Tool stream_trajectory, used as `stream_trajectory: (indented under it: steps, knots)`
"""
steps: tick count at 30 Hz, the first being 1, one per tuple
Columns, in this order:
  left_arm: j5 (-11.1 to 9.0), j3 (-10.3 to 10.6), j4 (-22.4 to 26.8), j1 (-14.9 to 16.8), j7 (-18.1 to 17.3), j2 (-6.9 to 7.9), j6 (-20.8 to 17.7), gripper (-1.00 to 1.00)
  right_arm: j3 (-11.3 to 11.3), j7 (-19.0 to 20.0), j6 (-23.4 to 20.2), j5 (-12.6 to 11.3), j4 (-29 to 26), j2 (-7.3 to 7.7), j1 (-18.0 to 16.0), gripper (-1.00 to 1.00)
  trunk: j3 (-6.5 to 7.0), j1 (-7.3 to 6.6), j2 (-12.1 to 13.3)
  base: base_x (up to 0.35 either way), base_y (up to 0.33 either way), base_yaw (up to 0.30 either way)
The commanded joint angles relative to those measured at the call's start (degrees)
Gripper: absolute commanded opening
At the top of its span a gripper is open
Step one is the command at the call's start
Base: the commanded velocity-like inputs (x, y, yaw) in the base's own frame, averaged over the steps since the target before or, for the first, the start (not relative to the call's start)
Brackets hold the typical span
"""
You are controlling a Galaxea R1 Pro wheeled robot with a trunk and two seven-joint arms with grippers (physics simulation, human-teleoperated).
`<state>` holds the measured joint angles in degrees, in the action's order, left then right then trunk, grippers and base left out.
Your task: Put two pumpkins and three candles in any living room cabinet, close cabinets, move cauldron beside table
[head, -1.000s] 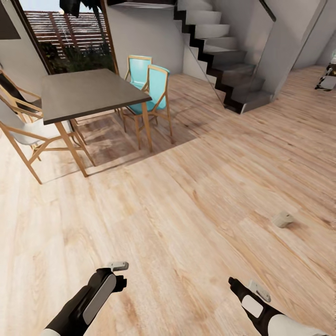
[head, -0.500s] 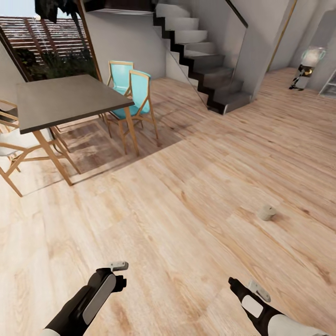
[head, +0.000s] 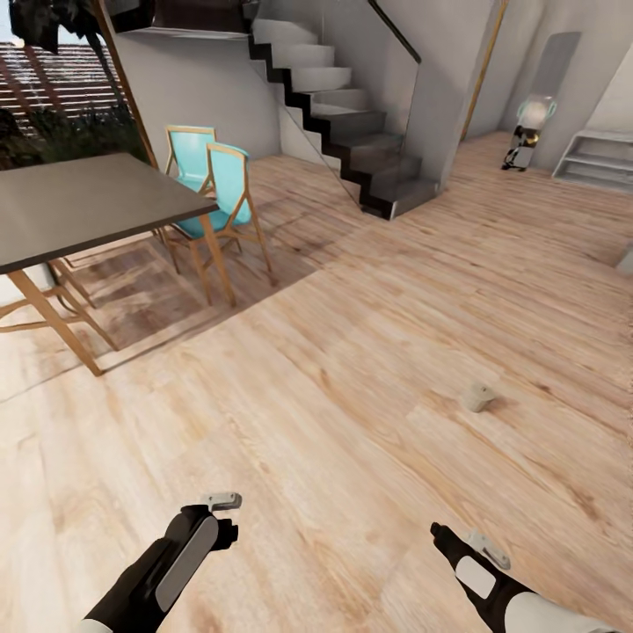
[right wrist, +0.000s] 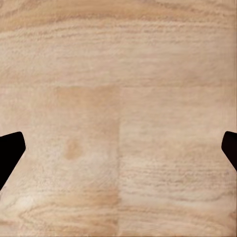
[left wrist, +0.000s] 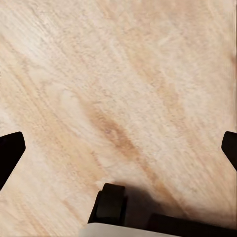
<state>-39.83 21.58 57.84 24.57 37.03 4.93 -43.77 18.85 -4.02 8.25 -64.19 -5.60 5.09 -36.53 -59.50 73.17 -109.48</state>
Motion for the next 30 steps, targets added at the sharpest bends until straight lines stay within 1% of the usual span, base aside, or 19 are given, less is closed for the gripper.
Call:
stream_trajectory:
  steps: [1, 11, 21, 24, 30]
  knots:
    - [-0.6, 0.22, 0.08, 0.04, 0.58, 0.08, -0.02, 1.0, 0.49, -0.3, 0.1, -0.41, -0.08, 0.01, -0.02, 1.0, 0.04, 0.02, -0.02, 0.288, 0.114, -0.208]
    - [-0.6, 0.22, 0.08, 0.04, 0.58, 0.08, -0.01, 1.0, 0.4, -0.32, 0.06, -0.49, -0.02, 0.01, -0.03, 1.0, 0.61, 0.02, -0.02, 0.294, 0.119, -0.204]
    - [-0.6, 0.22, 0.09, 0.04, 0.58, 0.08, 0.0, 1.0, 0.38, -0.29, 0.1, -0.5, 0.58, 0.01, -0.03, 1.0, 0.04, 0.02, -0.02, 0.299, 0.11, -0.186]
    - [-0.6, 0.27, 0.15, 0.04, 0.58, 0.08, 0.0, 1.0, 0.34, -0.29, 0.1, -0.5, 0.59, 0.01, -0.03, 1.0, -0.17, 0.02, -0.02, 0.147, 0.029, -0.183]
    - [-0.6, 0.3, 0.24, 0.04, 0.58, 0.09, -0.01, 1.0, 0.37, -0.21, 0.1, -0.5, 0.59, 0.01, -0.03, 1.0, -0.47, 0.02, -0.02, 0.021, 0.004, -0.207]
